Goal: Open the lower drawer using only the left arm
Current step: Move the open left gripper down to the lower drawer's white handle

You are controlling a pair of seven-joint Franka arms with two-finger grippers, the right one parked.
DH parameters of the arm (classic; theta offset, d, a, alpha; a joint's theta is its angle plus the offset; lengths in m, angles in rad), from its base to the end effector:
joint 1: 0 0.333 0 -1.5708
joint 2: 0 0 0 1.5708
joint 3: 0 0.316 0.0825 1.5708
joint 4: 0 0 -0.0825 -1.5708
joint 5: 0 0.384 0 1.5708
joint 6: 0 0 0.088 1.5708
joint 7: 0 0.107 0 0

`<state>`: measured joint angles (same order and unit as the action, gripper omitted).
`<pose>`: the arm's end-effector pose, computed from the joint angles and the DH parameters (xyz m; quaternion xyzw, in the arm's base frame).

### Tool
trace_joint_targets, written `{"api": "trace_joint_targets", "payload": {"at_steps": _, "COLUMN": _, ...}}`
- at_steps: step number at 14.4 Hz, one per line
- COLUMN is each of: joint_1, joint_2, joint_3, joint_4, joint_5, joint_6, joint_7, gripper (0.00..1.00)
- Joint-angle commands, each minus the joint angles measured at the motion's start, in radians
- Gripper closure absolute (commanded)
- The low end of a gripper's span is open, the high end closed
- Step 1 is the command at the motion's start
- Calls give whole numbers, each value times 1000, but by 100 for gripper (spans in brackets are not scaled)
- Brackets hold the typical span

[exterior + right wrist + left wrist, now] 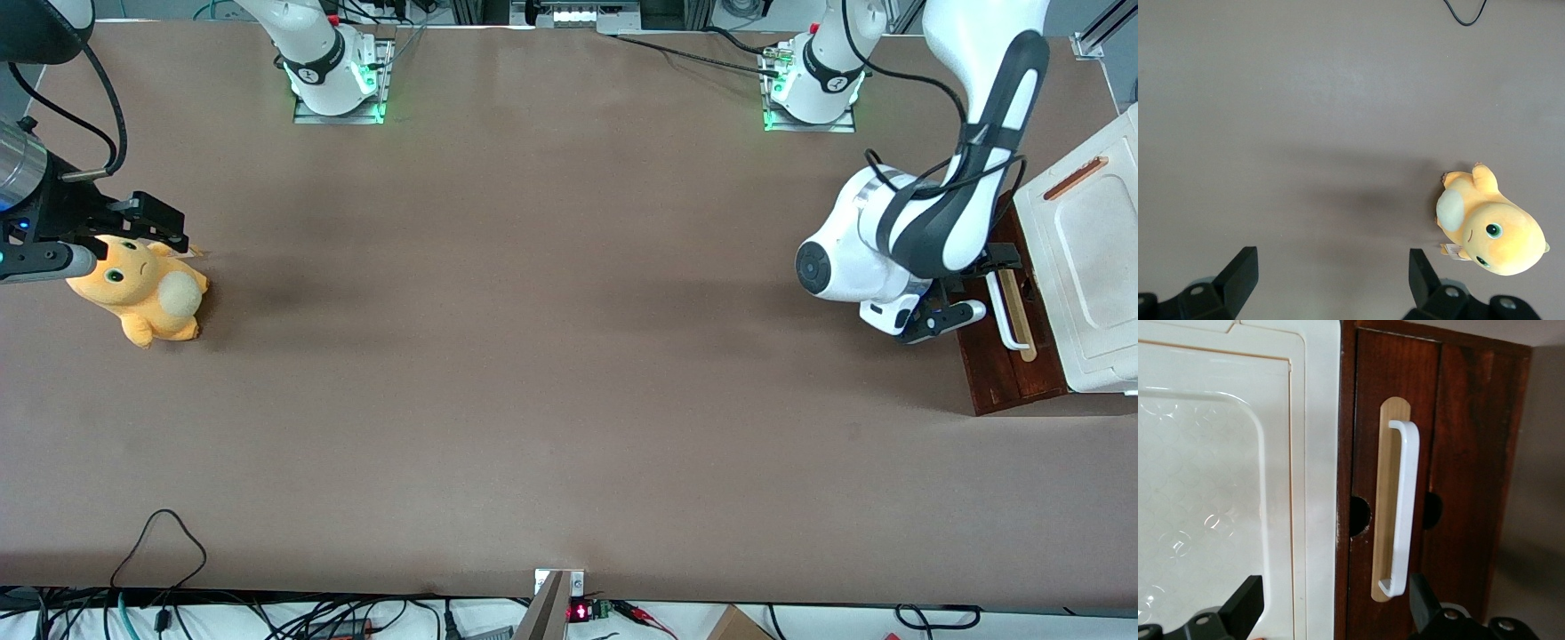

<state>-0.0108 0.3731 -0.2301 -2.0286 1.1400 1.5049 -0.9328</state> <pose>0.5404 -0.0237 0.2743 -0.8063 -0.0695 0.0384 0.5861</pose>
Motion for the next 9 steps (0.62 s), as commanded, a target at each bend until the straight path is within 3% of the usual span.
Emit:
{"api": "trace_joint_targets", "payload": {"at_steps": 1, "joint_1": 8, "joint_2": 76, "joint_3": -15, "joint_4": 5, "joint_5": 93, "joint_6": -51, "joint_7": -70, "gripper": 5}}
{"api": "trace_joint_targets", "payload": {"at_steps": 5, "joint_1": 11, "joint_2": 202, "joint_3": -11, "joint_4": 7, "joint_5": 214, "joint_6": -75, "joint_7": -164, "gripper": 8}}
{"api": "trace_joint_targets", "payload": {"at_steps": 9, "joint_1": 14, "joint_2": 245, "joint_3": -6, "joint_4": 5, "joint_5": 266, "joint_6": -100, "joint_7": -184, "gripper": 8}}
